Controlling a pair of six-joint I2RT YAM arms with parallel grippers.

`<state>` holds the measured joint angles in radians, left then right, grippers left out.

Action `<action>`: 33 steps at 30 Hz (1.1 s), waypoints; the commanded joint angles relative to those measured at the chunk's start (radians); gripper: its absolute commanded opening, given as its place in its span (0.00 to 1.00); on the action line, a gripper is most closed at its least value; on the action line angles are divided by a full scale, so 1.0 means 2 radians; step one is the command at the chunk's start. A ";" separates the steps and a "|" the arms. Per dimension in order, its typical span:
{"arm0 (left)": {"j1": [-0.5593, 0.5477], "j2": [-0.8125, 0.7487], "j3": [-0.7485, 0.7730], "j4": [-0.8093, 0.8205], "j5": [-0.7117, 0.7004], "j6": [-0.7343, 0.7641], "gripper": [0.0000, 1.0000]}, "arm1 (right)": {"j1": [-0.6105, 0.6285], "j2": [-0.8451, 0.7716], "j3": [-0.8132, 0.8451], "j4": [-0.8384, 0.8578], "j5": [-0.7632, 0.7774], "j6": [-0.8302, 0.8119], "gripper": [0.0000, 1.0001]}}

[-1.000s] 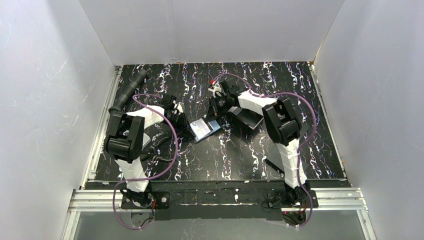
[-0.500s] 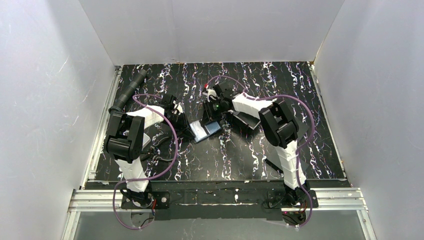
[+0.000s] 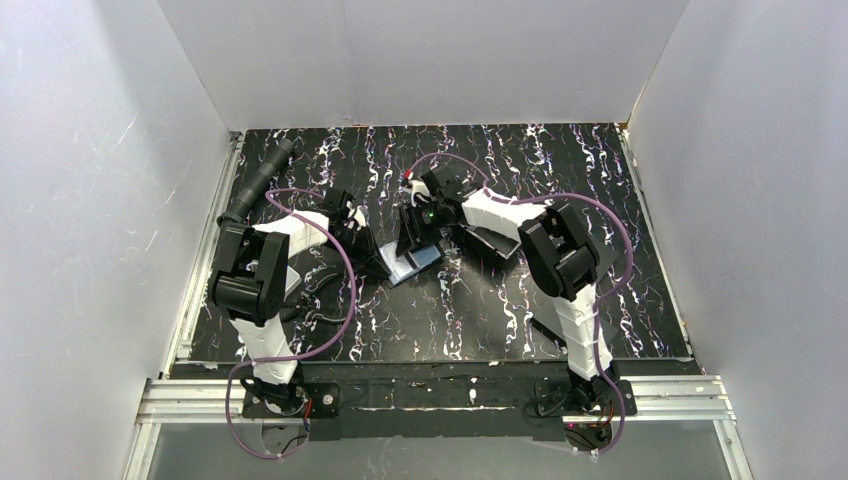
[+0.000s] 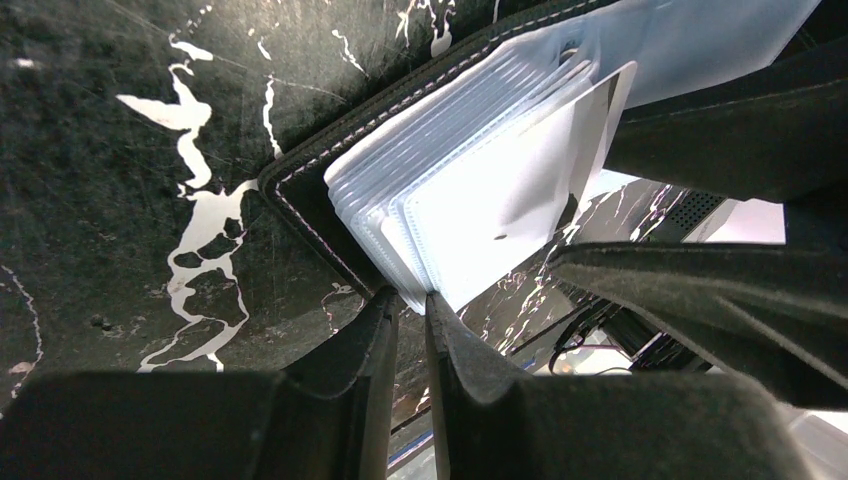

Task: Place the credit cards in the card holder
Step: Insert the credit card into the card holder.

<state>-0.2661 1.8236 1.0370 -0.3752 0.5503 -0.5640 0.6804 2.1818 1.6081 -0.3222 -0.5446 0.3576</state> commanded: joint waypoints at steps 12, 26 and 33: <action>-0.004 0.009 -0.004 -0.008 -0.031 0.012 0.15 | 0.013 -0.049 -0.044 0.024 -0.045 0.026 0.63; -0.004 0.003 -0.002 -0.011 -0.033 0.014 0.14 | 0.026 -0.063 -0.101 0.134 -0.083 0.113 0.61; -0.004 -0.011 0.006 -0.026 -0.037 0.020 0.16 | 0.024 -0.083 -0.106 0.115 -0.057 0.113 0.63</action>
<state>-0.2657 1.8202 1.0370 -0.4198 0.5507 -0.5529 0.6899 2.0819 1.3899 -0.0868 -0.6014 0.5468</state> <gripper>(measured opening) 0.153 0.624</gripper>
